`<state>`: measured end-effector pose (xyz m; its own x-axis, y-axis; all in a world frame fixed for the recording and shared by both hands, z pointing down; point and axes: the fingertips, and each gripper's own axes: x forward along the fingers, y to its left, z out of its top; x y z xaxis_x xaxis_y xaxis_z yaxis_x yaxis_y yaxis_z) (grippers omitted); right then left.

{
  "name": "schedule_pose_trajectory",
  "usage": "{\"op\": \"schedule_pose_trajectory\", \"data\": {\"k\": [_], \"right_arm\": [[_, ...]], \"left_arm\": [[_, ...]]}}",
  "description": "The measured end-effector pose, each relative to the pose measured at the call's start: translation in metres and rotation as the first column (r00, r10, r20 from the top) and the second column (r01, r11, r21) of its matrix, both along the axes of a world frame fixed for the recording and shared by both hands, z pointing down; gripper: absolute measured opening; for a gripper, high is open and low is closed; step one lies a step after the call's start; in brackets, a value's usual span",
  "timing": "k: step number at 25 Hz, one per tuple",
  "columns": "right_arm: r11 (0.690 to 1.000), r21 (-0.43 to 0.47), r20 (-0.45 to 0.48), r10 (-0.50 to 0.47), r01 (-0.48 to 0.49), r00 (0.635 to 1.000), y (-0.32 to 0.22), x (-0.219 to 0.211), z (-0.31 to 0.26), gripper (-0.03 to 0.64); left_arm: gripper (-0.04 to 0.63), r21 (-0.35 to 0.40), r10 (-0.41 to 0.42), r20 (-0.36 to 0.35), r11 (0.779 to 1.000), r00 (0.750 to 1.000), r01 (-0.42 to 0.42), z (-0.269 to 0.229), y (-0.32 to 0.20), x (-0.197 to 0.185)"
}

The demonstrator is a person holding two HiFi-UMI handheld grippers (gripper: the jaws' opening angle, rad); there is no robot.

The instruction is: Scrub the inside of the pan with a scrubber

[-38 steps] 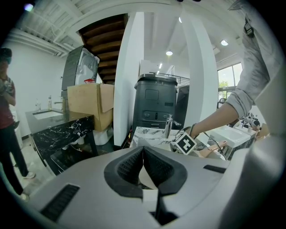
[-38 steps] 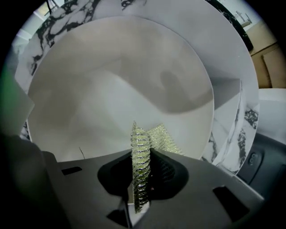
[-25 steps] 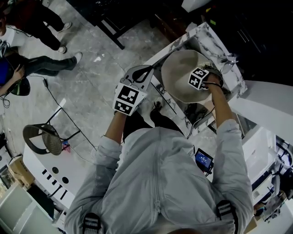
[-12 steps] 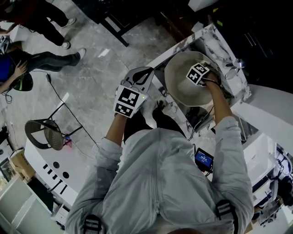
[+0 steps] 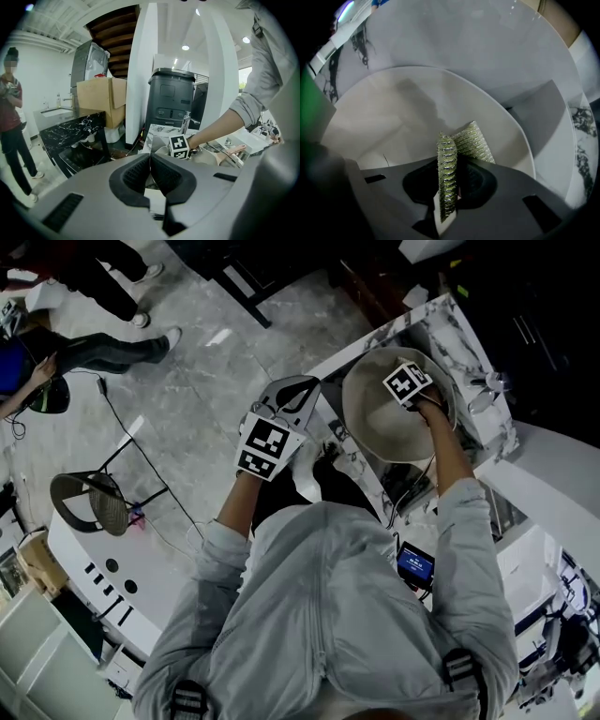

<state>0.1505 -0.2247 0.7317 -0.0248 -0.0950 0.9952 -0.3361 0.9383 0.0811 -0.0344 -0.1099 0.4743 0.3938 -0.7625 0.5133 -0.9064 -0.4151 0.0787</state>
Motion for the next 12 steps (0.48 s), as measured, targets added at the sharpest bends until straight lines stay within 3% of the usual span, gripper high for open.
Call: {"op": "schedule_pose_trajectory", "data": {"k": [3,7,12], "right_arm": [[0.998,-0.041,0.055,0.053,-0.051,0.997,0.002,-0.010,0.003,0.087],[0.993,-0.041,0.055,0.114,-0.112,0.992,-0.003,-0.014,-0.005,0.087],[0.971,-0.151,0.168,0.208,-0.184,0.963,0.008,-0.039,-0.003,0.087]], "left_arm": [[0.023,-0.006,-0.003,-0.001,1.000,1.000,0.003,0.003,0.000,0.000],[0.023,-0.011,0.000,-0.004,1.000,1.000,0.000,0.005,0.002,0.001],[0.023,-0.014,0.002,-0.009,1.000,1.000,-0.002,0.007,0.005,0.001]]}}
